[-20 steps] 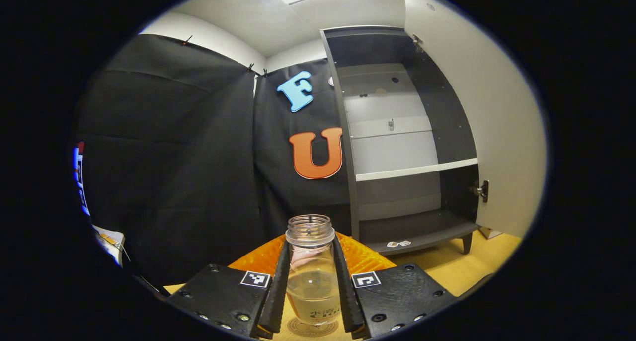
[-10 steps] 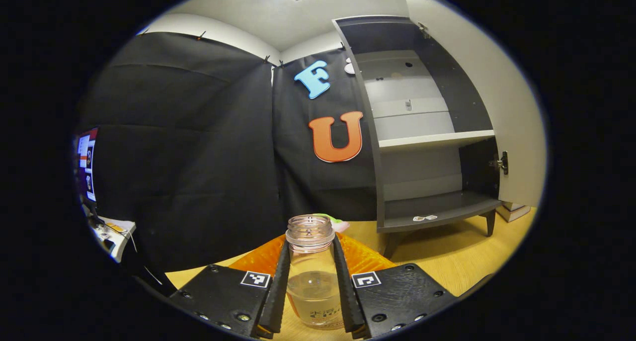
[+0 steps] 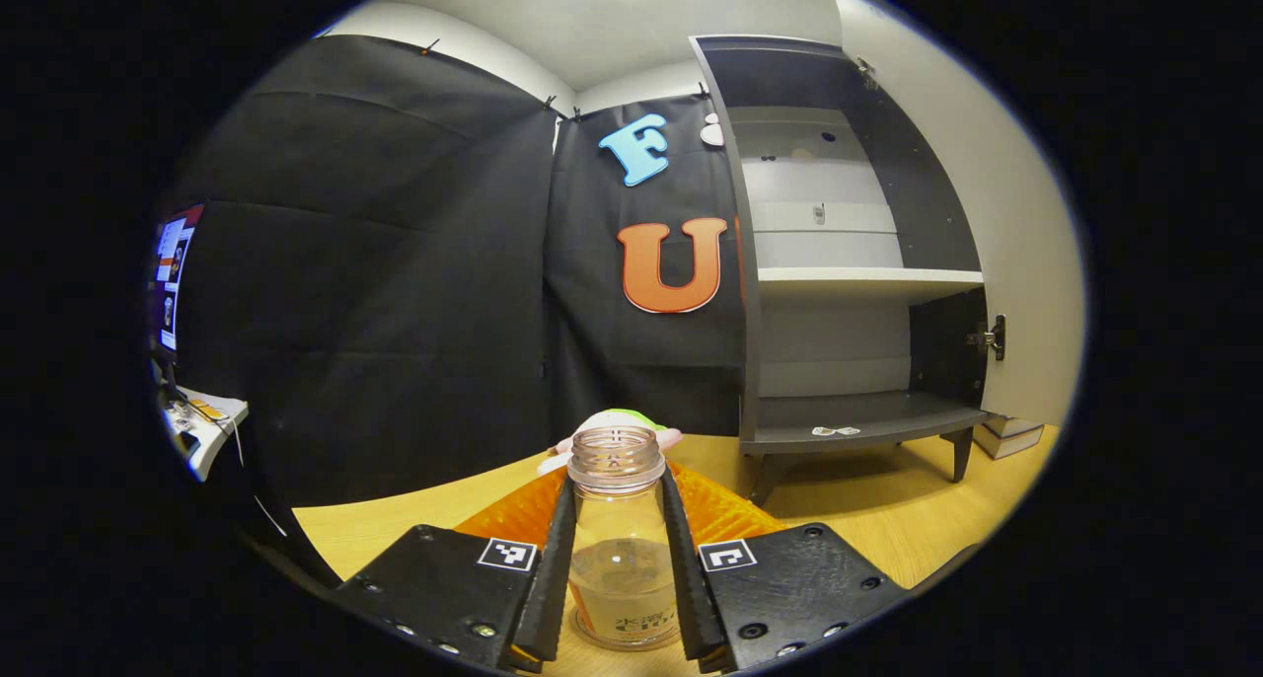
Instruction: Open the cabinet door with the right hand, grasp the bottle in the cabinet with the left hand and place it on the coaster, then close the cabinet door with the right hand.
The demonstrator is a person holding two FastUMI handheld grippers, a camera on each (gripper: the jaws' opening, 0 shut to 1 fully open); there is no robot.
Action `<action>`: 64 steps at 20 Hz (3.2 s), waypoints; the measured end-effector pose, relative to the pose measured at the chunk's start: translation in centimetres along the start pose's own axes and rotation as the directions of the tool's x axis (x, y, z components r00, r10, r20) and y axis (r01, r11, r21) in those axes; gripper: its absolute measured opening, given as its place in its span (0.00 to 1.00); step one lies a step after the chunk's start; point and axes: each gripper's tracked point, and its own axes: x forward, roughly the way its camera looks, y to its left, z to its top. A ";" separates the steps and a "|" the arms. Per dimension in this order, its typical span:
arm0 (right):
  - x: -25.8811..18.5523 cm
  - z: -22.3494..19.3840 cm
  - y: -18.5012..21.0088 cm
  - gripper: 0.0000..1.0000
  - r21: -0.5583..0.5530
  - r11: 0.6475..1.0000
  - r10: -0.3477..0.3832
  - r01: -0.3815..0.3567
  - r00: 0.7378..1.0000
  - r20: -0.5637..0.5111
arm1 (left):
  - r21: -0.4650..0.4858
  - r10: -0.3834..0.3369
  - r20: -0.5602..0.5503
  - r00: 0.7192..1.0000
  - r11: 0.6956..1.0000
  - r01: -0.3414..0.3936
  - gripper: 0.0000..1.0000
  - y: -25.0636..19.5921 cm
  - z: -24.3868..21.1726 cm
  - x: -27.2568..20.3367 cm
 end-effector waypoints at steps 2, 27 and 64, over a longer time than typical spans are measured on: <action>0.0 -0.1 0.1 0.97 -0.005 1.000 0.002 -0.002 1.000 -0.001 | 0.011 -0.009 0.005 1.000 1.000 0.009 0.45 -0.1 0.1 0.0; 1.6 -3.9 -2.5 0.98 0.049 0.998 -0.027 0.027 1.000 0.003 | -0.009 -0.189 -0.009 0.982 0.982 0.189 0.93 -4.5 14.0 -4.2; 5.9 2.2 -1.9 0.94 -0.057 0.998 0.016 -0.010 0.992 0.121 | 0.019 -0.302 0.018 0.953 0.953 0.302 0.96 -8.8 20.6 -9.8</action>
